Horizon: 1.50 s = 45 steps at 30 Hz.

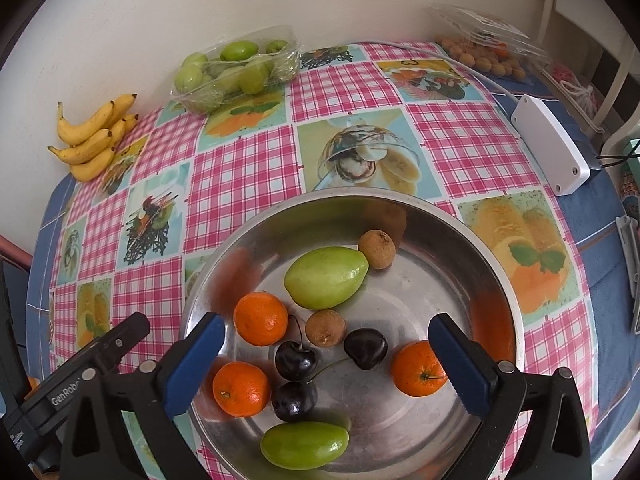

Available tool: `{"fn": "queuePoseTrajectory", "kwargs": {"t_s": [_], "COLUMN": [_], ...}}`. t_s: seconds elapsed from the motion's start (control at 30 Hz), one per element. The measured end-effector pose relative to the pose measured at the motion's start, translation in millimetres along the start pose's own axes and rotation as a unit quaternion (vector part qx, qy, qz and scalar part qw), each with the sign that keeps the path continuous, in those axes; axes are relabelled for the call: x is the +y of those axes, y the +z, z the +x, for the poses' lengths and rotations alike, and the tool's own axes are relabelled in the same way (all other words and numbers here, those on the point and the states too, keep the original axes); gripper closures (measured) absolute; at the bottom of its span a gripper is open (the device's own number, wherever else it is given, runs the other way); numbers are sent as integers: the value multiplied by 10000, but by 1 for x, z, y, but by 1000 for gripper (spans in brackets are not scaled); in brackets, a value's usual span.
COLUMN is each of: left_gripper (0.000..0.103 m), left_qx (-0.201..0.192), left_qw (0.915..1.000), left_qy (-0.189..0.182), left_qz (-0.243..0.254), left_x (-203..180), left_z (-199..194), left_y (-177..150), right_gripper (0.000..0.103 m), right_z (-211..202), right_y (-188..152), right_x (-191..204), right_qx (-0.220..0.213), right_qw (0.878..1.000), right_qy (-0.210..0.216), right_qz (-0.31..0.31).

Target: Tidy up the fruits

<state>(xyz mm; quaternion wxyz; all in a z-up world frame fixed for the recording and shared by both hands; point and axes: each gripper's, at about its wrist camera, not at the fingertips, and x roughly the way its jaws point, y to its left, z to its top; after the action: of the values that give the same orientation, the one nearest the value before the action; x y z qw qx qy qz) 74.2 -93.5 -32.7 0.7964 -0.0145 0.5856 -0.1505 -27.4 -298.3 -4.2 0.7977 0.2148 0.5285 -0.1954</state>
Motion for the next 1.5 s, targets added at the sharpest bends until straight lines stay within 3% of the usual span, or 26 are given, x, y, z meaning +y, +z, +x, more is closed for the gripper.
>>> {"fn": "queuePoseTrajectory", "kwargs": {"t_s": [0.17,0.33,0.7,0.8,0.97,1.1,1.23,1.5], "left_gripper": [2,2,2,2,2,2,2,2], "left_qx": [121,62,-137,-165,-135,-238,-444,-567], "left_qw": [9998,9999,9983,9987,9966,9967,9927,9895], "left_qy": [-147,-67,495,438,785,725,1012,1115], "left_qz": [-42,111,269,209,229,263,487,731], "left_x": [2,-2,-3,4,13,19,19,26], "left_z": [3,-5,-31,-40,-51,-65,-83,-98], "left_y": [-1,-3,-11,-22,-37,-48,-63,-91], "right_gripper": [0,0,0,0,0,0,0,0], "right_z": [1,0,-11,-16,-25,-33,-38,-49], "right_y": [-2,-5,-22,-32,-46,-59,-77,-101], "right_x": [2,7,8,3,-5,-2,3,8], "right_qx": [2,-5,6,-9,-75,-121,-120,-142], "right_qw": [10000,9999,9998,9998,9997,9999,9998,9993], "right_qy": [53,44,196,188,87,80,79,130], "right_qz": [-10,-91,-13,102,222,78,-123,-312]}}
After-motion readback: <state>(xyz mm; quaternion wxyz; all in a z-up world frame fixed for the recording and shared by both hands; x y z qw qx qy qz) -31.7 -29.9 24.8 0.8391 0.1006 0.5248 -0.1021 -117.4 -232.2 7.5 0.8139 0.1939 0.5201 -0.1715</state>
